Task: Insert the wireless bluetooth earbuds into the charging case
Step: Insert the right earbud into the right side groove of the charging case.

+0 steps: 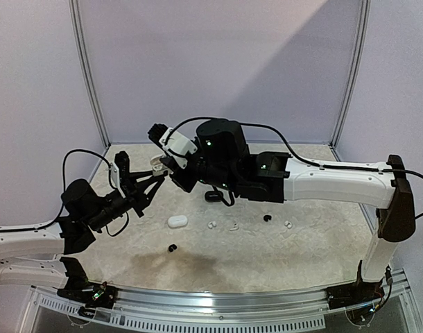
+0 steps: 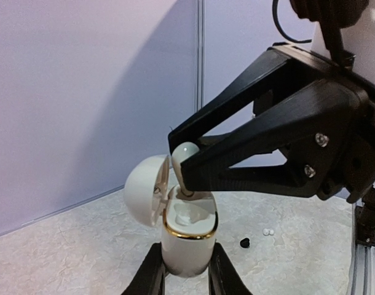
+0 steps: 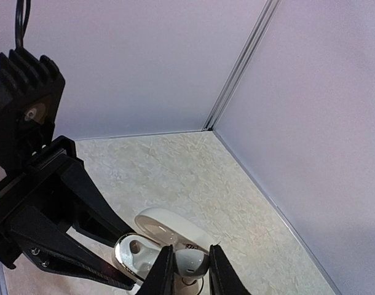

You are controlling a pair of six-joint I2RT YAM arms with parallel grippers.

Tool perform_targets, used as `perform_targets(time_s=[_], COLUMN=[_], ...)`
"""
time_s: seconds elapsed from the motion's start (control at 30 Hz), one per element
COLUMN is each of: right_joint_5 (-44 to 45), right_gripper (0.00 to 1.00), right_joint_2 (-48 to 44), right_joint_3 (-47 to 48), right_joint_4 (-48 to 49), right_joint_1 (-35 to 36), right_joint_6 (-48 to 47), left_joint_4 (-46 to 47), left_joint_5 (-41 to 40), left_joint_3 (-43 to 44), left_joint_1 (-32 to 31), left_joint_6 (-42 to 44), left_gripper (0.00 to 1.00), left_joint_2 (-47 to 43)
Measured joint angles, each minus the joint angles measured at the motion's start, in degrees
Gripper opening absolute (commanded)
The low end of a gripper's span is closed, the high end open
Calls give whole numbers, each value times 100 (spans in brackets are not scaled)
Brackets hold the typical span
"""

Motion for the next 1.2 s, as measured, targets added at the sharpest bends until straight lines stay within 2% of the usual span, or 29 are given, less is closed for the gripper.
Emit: perform_targets(time_s=[0.53,0.73,0.93,1.2], right_joint_5=[2,28,44,22], right_gripper=[21,26,19,25], right_joint_2=[70,70,70,70], right_joint_3=[76,79,79,79], right_joint_4=[-55,-57,-79,-94], right_joint_1=[-4,-4,-9,-15], right_joint_6=[-79,-61,35,140], left_joint_4=[42,33,28,22], left_joint_5=[0,-13,-20,-22], left_joint_3=[0,0,0,0], left_joint_1=[0,0,0,0], left_joint_6=[11,11,11,11], left_gripper=[0,0,0,0], left_joint_2=[0,0,0,0])
